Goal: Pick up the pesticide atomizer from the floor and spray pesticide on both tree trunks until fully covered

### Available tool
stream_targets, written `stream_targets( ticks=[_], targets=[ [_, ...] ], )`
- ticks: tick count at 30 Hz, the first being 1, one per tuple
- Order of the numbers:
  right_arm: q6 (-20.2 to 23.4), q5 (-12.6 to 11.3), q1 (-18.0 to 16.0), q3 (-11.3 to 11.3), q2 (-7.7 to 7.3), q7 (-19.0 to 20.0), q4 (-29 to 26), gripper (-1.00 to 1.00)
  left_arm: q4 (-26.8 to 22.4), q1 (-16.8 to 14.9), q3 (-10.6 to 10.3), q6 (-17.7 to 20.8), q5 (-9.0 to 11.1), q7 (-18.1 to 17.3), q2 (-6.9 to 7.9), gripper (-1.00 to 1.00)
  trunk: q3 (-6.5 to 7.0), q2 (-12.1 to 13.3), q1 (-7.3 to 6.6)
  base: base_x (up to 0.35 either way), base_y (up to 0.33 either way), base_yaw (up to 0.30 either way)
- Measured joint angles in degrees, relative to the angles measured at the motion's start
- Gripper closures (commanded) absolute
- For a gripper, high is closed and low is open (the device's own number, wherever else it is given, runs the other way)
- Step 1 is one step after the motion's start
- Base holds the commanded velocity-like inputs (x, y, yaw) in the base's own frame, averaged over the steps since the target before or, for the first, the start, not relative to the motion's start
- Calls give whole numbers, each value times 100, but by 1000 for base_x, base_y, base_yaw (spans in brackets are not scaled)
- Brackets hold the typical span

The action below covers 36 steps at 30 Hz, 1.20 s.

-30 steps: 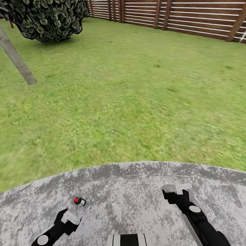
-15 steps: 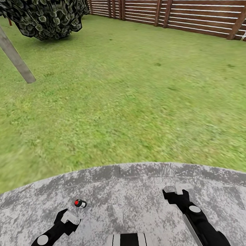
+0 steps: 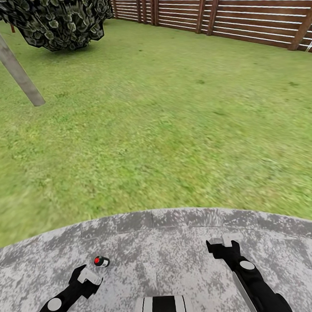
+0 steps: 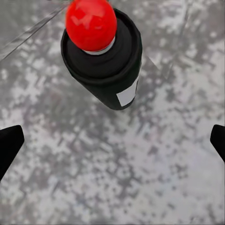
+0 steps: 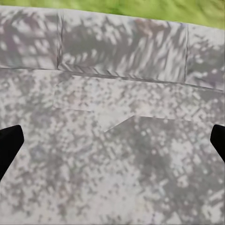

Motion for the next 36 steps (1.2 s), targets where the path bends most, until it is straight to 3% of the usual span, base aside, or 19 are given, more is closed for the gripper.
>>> stream_targets(
  ticks=[36],
  targets=[
    [-2, 0, 0, -1, 0, 6, 0, -100, 0, 0, -7, -5, -2, -9, -17, -100, 0, 0, 0, 41, 0, 0]
  ],
)
